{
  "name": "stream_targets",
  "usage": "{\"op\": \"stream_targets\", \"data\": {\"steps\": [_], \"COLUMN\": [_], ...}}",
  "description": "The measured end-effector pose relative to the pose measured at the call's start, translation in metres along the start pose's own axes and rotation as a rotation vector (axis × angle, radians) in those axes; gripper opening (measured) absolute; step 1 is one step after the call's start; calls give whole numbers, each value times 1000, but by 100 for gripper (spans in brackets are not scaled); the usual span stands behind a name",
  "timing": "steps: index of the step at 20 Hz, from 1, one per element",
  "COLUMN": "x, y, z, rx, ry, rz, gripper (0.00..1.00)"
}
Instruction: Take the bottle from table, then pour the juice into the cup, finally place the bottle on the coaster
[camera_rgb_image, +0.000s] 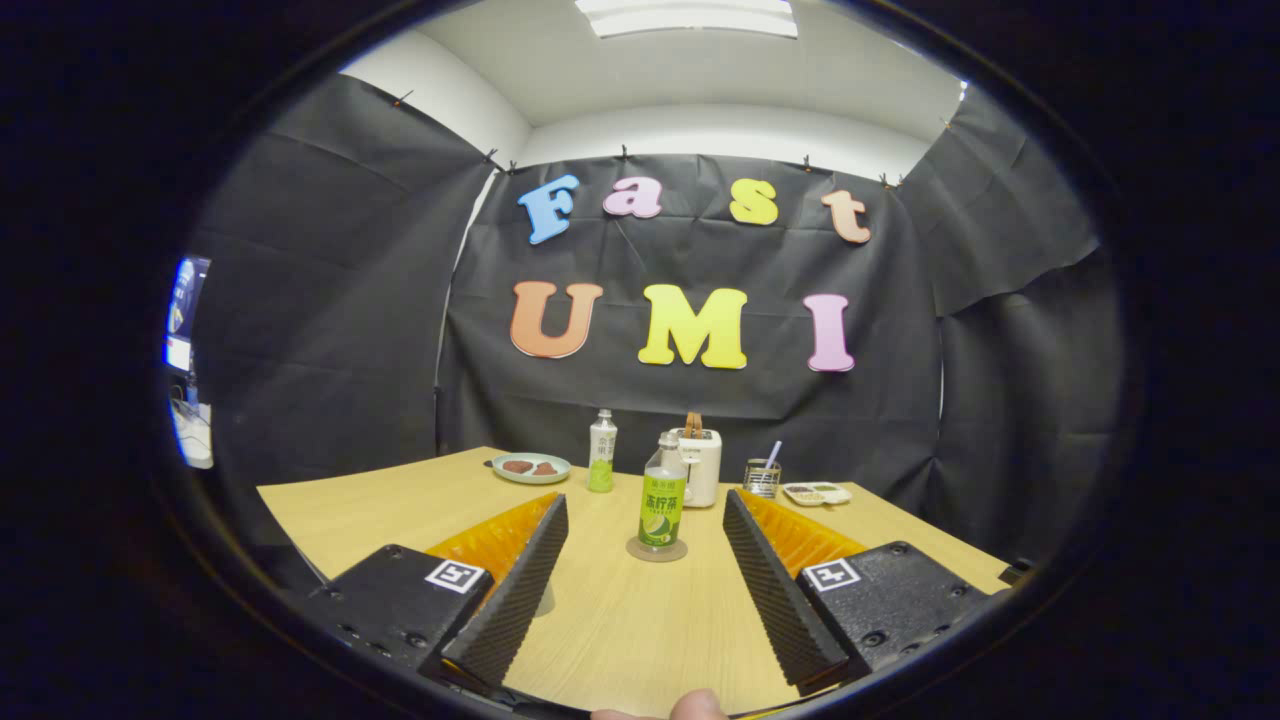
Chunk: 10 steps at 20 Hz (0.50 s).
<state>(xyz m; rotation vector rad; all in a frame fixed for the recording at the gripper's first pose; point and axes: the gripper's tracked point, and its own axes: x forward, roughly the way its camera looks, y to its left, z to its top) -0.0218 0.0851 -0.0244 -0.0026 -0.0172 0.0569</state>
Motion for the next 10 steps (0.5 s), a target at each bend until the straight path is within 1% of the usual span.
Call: {"op": "stream_targets", "data": {"steps": [4,7,10], "x": [0,-2,-1], "y": [-3,-1,1], "z": [3,12,12], "rx": [20,51,52], "ry": [4,-14,-13], "rz": [-9,-2,2], "gripper": [100,100,100]}}
